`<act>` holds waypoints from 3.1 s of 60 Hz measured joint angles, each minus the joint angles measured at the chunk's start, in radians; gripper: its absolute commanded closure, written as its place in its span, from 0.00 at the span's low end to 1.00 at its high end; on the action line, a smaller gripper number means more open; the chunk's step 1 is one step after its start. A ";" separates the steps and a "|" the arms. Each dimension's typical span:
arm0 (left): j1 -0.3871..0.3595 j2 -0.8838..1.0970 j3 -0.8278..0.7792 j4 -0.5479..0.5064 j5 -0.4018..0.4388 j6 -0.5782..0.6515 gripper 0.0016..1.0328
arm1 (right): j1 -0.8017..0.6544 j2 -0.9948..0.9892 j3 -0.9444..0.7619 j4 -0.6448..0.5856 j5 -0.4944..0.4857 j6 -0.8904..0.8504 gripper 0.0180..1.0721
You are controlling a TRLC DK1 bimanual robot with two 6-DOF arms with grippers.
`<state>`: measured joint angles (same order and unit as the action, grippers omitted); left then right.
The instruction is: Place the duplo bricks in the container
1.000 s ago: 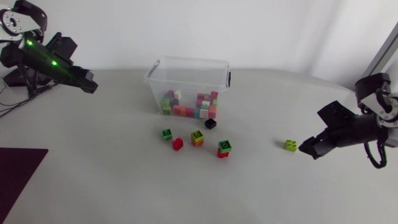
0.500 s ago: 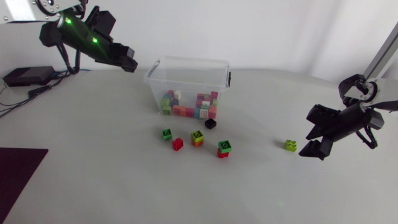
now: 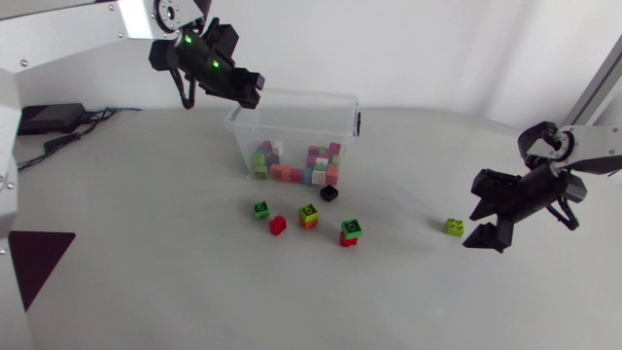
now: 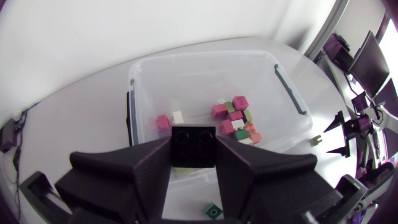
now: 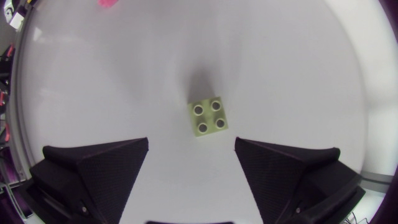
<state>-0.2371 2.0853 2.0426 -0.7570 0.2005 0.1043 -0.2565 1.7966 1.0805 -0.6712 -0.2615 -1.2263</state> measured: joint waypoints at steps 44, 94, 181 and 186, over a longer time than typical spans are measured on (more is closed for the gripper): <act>-0.008 0.081 0.118 0.033 -0.044 -0.019 0.25 | 0.036 0.096 0.075 0.024 0.001 -0.039 0.05; 0.054 -0.327 -0.441 0.087 0.001 0.243 0.25 | 0.041 0.197 0.197 -0.134 -0.004 -0.196 0.41; -0.024 -0.149 -0.841 0.317 0.140 0.760 0.25 | 0.261 -0.332 0.226 -0.463 -0.348 0.034 0.75; -0.026 -0.121 -0.831 0.349 0.140 0.752 0.25 | 0.293 -0.344 0.247 -0.446 -0.357 0.085 0.75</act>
<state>-0.2626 1.9648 1.2114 -0.4076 0.3401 0.8562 0.0368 1.4525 1.3273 -1.1172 -0.6189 -1.1408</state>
